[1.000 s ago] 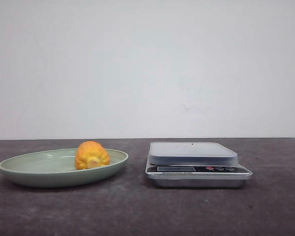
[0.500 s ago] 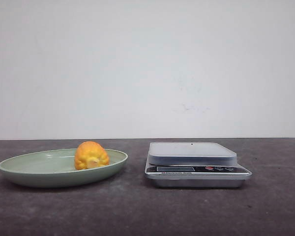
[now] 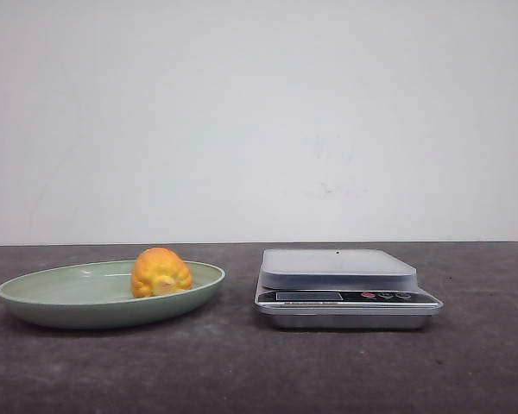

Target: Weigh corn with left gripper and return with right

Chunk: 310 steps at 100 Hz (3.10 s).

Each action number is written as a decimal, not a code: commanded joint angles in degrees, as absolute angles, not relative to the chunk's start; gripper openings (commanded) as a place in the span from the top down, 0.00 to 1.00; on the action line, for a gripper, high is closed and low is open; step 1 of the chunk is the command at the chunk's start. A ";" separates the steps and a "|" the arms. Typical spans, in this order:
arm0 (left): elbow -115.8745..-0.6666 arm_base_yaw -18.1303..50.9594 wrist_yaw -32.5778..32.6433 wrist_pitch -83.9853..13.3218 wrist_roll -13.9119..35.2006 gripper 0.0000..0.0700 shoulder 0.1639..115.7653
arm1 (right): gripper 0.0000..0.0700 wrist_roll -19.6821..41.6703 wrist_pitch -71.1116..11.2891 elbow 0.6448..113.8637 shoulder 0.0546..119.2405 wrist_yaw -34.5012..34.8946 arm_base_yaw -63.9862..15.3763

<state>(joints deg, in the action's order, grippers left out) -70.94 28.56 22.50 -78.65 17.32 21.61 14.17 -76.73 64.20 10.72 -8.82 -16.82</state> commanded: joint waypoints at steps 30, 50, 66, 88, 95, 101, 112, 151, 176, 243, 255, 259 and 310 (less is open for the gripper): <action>-71.61 28.73 22.46 -78.39 17.19 0.98 22.00 | 0.99 14.57 -78.48 64.93 10.41 -9.06 -16.95; -71.61 28.73 22.46 -78.39 17.17 0.98 22.00 | 0.99 14.57 -78.48 64.93 10.41 -9.06 -16.95; -71.61 28.73 22.46 -78.39 17.19 0.98 22.00 | 0.99 14.57 -78.48 64.93 10.41 -9.06 -16.95; -71.26 26.96 22.48 -78.08 17.17 0.98 21.98 | 0.99 14.57 -78.48 64.93 10.41 -9.06 -16.95; -69.60 24.08 22.55 -76.14 16.88 0.98 21.82 | 0.99 14.57 -78.48 64.93 10.41 -9.06 -16.95; -66.04 20.84 22.68 -71.40 15.51 0.98 20.82 | 0.99 14.57 -78.48 64.93 10.41 -9.06 -16.95; -56.25 15.97 21.91 -58.54 12.43 0.98 17.39 | 0.99 14.57 -78.48 64.93 10.41 -9.06 -16.95; -17.76 3.68 3.97 -14.87 6.57 0.98 5.10 | 0.99 14.57 -78.48 64.93 10.41 -9.06 -16.95; -4.82 3.01 3.86 -7.84 7.86 0.98 0.19 | 0.99 14.57 -78.46 64.93 10.41 -9.06 -16.95; -0.75 2.09 0.64 -10.83 6.07 0.98 0.19 | 0.99 14.57 -78.46 64.93 10.41 -9.06 -16.95; -0.75 2.09 -2.68 -10.72 4.45 0.98 0.19 | 0.99 14.57 -78.46 64.93 10.41 -9.06 -16.95; -0.75 2.09 -3.49 -10.70 3.92 0.98 0.19 | 0.99 14.57 -78.46 64.93 10.41 -9.06 -16.95; -0.78 2.11 -3.62 -10.61 4.25 0.98 0.19 | 0.99 14.57 -78.46 64.95 10.41 -9.06 -16.95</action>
<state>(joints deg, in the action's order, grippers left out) -1.83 2.13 -3.16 -10.37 4.99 0.25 14.20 -76.75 64.20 10.68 -9.02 -16.82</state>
